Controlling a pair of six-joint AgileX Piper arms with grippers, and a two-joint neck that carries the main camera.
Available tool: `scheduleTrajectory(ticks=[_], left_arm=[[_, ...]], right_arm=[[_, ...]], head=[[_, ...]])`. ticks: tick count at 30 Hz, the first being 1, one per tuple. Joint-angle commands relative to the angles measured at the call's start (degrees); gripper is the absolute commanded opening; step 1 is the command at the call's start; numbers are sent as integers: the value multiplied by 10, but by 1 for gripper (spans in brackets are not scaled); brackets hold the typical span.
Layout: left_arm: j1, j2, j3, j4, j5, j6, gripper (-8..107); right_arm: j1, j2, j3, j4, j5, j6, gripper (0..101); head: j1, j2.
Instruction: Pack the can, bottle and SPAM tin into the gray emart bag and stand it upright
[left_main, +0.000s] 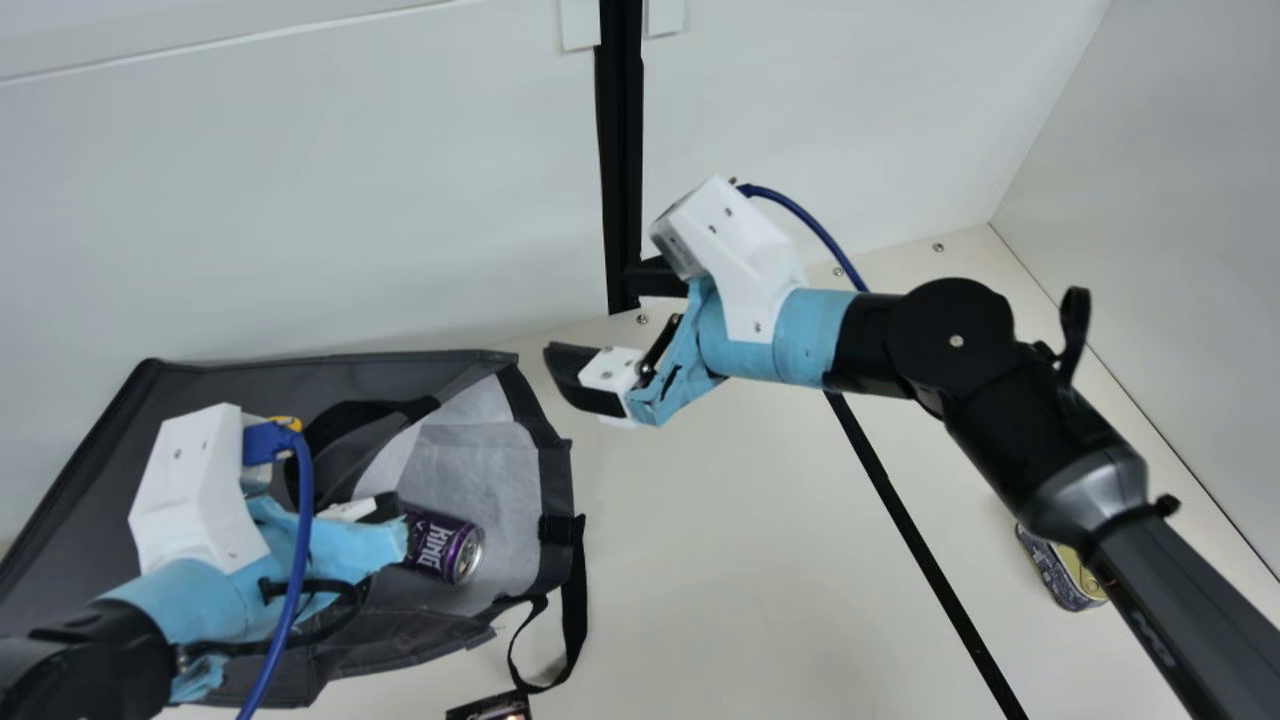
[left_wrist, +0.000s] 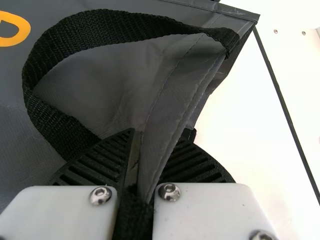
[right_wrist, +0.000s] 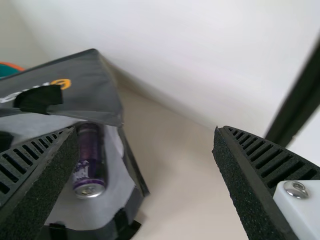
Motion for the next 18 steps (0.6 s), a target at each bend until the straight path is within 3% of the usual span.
scheduleTrajectory(ticks=[1, 8, 18], left_arm=[[0, 0, 0, 0, 0, 0, -8], [0, 0, 0, 0, 0, 0, -8], [0, 0, 0, 0, 0, 0, -8]], right_arm=[[-1, -19, 10, -29, -17, 29, 95], [-10, -73, 43, -114, -49, 106, 95], [-28, -143, 80, -293, -71, 251, 95]], head=[[-13, 0], [-13, 0], [-13, 0]])
